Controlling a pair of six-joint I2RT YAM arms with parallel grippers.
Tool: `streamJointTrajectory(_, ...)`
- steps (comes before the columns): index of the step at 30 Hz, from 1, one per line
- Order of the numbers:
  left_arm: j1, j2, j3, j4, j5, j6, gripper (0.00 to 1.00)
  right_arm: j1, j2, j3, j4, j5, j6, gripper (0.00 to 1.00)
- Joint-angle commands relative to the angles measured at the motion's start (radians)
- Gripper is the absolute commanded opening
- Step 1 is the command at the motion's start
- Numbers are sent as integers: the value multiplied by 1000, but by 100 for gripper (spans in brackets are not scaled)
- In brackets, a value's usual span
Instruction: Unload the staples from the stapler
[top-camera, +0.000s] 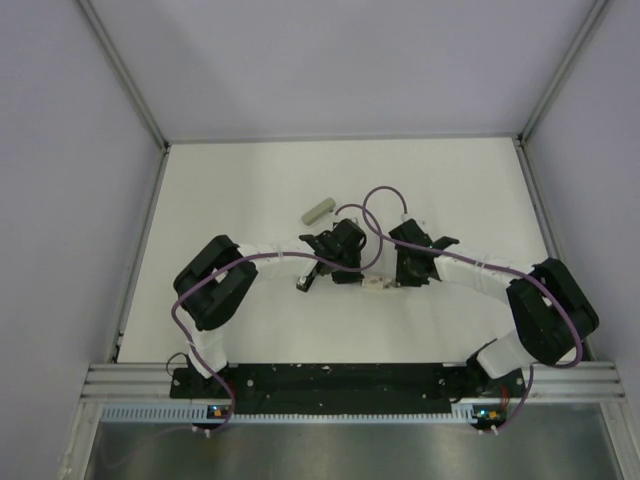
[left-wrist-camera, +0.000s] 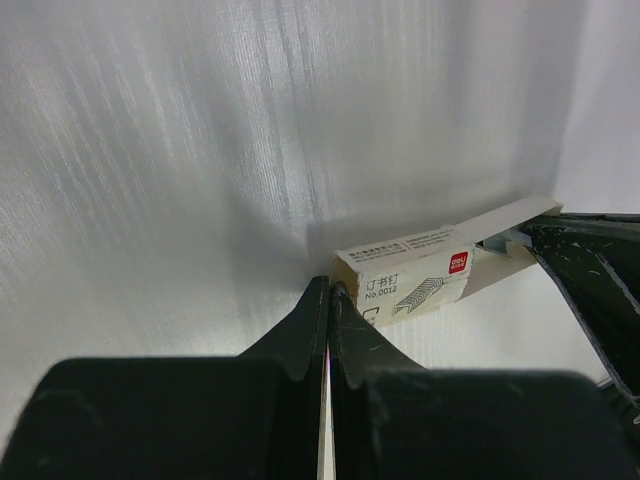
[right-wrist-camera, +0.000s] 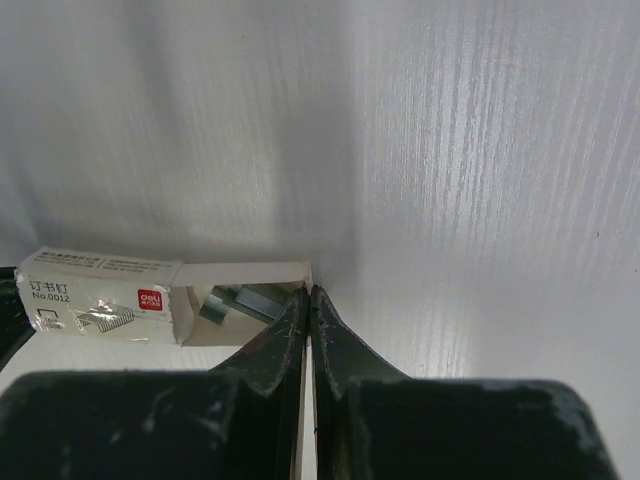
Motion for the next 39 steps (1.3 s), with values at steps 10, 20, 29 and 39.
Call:
streamJointTrajectory(10,-5,24,41,25,15,-5,0,21,10,45,77,-36,23,0)
streamJointTrajectory(20,-7,26,32,25,15,-11,0,41,16,48,103,-103,79,0)
streamJointTrajectory(29,-7,15,6,37,21,-14,0,41,-8,11,98,-83,127,0)
streamJointTrajectory(39,-14,7,-34,66,44,-40,0,39,-70,-35,98,-75,208,0)
